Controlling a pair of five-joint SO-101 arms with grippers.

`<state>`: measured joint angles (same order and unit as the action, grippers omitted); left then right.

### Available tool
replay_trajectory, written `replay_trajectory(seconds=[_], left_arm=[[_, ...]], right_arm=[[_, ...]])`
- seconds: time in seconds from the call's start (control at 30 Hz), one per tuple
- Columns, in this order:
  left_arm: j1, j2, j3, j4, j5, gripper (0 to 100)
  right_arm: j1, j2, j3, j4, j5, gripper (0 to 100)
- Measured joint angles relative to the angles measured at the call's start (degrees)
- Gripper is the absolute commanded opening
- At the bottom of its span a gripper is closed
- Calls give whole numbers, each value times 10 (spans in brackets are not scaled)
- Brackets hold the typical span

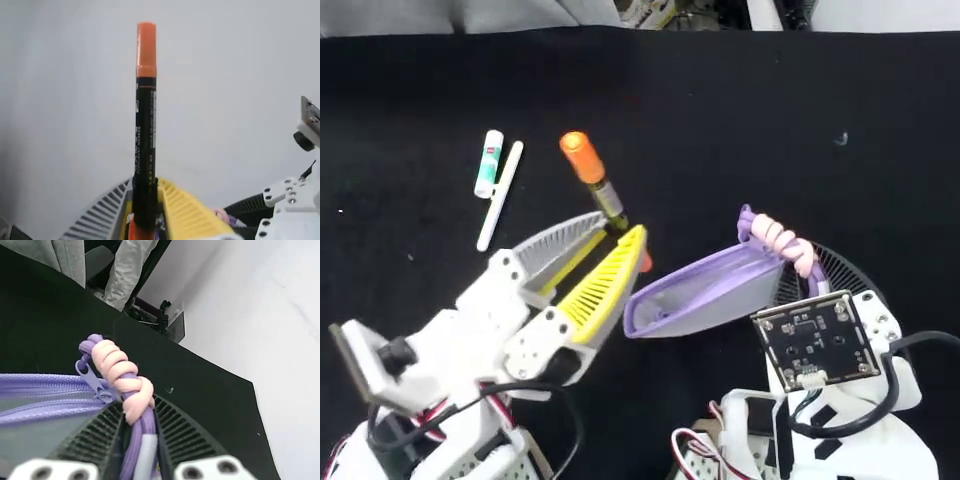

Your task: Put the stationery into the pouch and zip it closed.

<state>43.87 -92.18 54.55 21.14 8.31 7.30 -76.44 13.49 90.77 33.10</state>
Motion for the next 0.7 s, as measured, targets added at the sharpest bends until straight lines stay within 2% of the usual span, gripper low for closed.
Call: replay_trajectory(seconds=[0.17,0.33,0.5,0.7], left_arm=[[9,-11,5,-1,0,29],[55,-8,27,-2,-2,29],[75,9,73,-59,-51,29],[80,18,80,-73,-57,29]], right_arm=[[0,0,0,0,0,11],[0,0,0,0,0,11],[0,0,0,0,0,11],[0,0,0,0,0,11]])
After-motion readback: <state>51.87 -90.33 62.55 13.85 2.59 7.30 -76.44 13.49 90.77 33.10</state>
